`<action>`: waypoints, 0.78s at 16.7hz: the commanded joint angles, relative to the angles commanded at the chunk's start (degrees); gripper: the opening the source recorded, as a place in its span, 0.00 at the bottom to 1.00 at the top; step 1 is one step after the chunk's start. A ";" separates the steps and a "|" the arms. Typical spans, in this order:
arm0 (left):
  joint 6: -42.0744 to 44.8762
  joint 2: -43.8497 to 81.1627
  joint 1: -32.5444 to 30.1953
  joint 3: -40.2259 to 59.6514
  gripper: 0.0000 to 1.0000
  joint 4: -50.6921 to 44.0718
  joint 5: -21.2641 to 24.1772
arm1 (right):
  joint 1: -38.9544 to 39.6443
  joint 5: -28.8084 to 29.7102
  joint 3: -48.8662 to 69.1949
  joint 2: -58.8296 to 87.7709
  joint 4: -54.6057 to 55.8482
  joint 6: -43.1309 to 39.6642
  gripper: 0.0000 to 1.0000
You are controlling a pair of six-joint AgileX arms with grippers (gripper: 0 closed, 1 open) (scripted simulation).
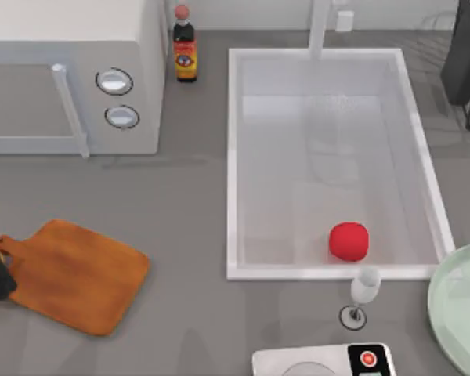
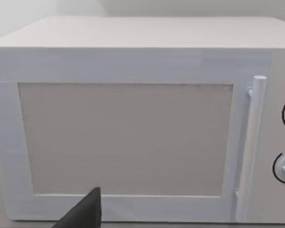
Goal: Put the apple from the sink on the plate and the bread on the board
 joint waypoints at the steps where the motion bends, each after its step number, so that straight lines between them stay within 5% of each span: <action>1: 0.00 0.00 0.00 0.00 1.00 0.00 0.00 | 0.00 0.00 0.00 0.00 0.00 0.00 1.00; 7: 0.00 0.00 0.00 0.00 1.00 0.00 0.00 | 3.14 0.02 11.19 12.55 -7.46 3.27 1.00; 13: 0.00 0.00 0.00 0.00 1.00 0.00 0.00 | 9.88 0.05 35.35 43.73 -23.42 10.28 1.00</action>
